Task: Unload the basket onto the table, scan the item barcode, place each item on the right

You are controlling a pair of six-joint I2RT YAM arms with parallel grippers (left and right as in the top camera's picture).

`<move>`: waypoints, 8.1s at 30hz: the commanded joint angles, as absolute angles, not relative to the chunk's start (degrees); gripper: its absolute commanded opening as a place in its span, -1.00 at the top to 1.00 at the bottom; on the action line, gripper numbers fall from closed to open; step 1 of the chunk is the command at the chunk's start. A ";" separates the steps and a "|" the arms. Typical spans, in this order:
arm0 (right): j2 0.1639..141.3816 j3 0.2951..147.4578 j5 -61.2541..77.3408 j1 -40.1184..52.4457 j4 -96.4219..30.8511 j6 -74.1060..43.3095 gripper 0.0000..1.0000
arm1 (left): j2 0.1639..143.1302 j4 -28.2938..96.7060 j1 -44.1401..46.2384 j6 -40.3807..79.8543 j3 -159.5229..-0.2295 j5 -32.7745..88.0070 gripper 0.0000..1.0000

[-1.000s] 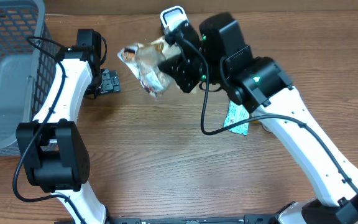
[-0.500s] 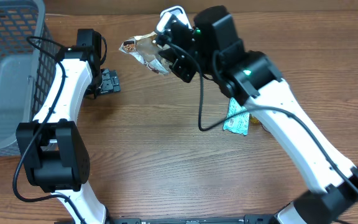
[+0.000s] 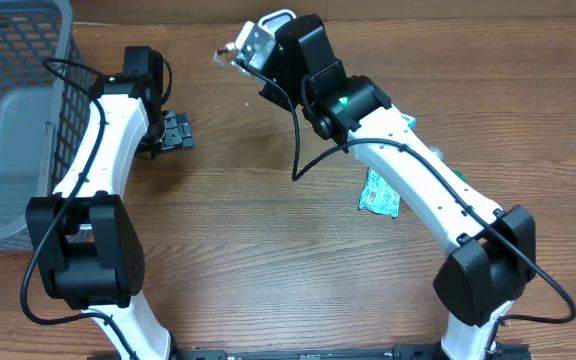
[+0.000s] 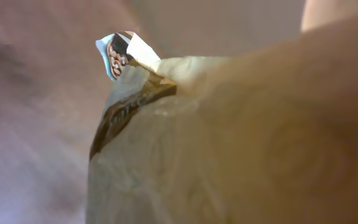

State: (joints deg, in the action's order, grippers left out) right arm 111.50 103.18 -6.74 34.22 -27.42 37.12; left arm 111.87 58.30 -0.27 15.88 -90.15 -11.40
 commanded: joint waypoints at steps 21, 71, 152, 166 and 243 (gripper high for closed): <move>125.62 104.53 -20.99 33.71 3.51 53.71 0.93 | 111.66 58.24 -0.34 15.20 -91.13 -12.01 -0.99; 136.88 104.66 -16.73 27.59 26.26 52.14 0.93 | 111.66 58.24 -0.36 15.20 -91.13 -12.01 -0.99; 114.24 98.41 -17.32 26.55 -60.23 -19.51 -1.00 | 111.66 58.24 -0.34 15.20 -91.13 -12.01 -0.99; 114.24 98.41 -16.86 26.55 -57.06 -19.53 -1.00 | 111.66 58.24 -0.34 15.20 -91.13 -12.01 -0.99; 114.24 98.41 -16.86 26.55 -57.06 -19.53 -1.00 | 66.63 58.70 -1.10 15.20 -91.11 -12.01 -0.99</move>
